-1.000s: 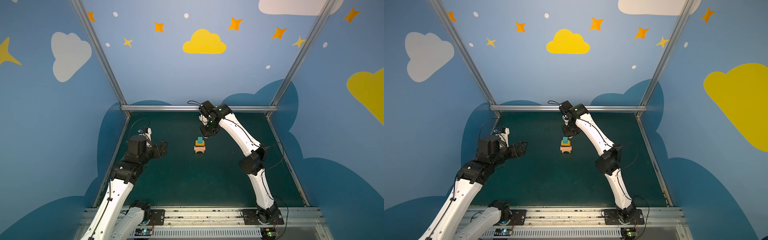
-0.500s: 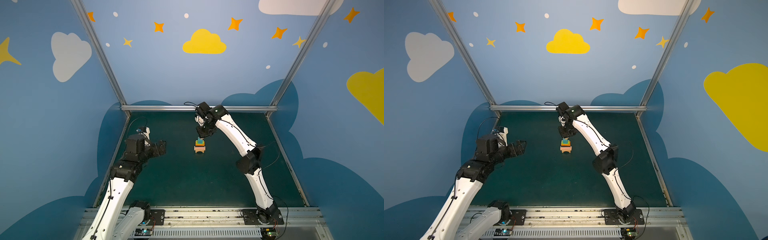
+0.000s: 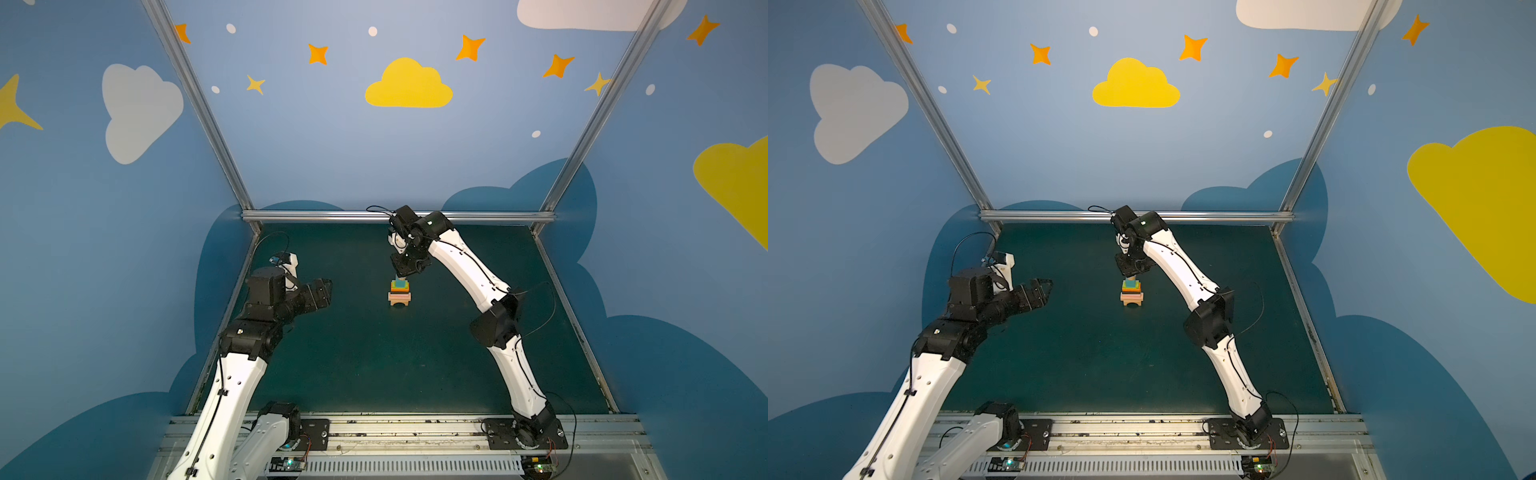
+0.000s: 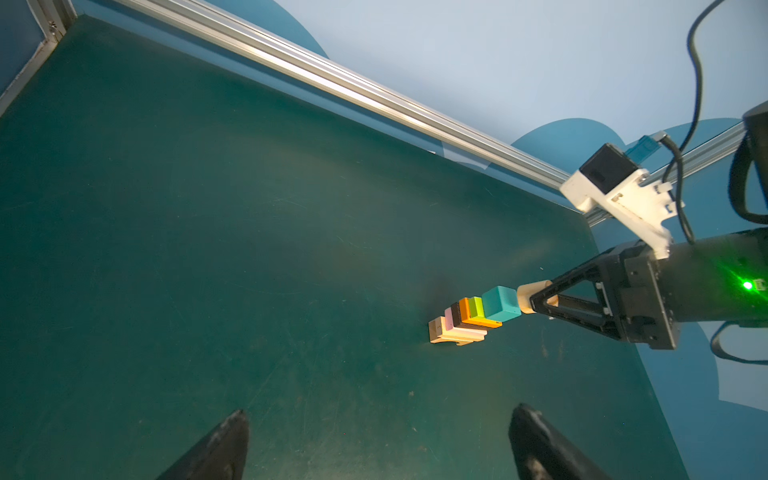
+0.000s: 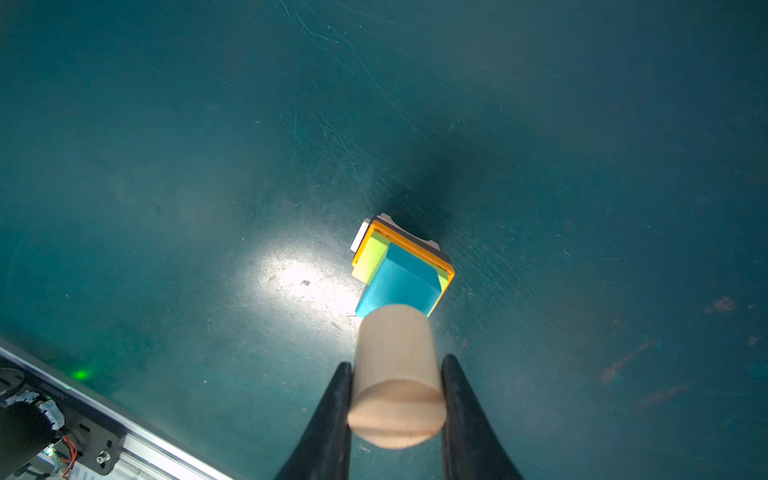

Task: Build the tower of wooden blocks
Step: 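Lower the cream cylinder with the right gripper onto the teal cube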

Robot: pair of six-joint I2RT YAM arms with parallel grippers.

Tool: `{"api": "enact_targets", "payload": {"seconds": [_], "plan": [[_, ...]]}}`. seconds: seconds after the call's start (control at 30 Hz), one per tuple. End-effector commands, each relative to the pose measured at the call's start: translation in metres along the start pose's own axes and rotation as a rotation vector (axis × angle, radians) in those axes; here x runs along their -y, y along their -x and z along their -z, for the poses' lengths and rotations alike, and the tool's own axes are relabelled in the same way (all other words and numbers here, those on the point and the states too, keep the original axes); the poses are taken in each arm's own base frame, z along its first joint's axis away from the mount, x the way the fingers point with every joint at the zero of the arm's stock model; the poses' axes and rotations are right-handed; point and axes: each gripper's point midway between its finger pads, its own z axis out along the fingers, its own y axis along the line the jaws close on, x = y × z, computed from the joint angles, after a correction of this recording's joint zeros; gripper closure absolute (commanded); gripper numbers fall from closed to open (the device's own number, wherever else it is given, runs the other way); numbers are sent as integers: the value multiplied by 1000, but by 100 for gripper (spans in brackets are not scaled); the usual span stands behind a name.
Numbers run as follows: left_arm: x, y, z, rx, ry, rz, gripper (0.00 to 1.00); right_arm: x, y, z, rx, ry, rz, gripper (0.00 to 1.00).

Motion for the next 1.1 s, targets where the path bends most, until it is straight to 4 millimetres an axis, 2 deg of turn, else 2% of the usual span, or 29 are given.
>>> {"api": "enact_targets", "payload": {"seconds": [0.0, 1.07], "plan": [[2, 3, -1, 14, -20, 7, 3, -5, 4, -3, 11, 8, -2, 74], [3, 3, -2, 9, -35, 14, 3, 2, 7, -9, 13, -9, -18, 71]]}}
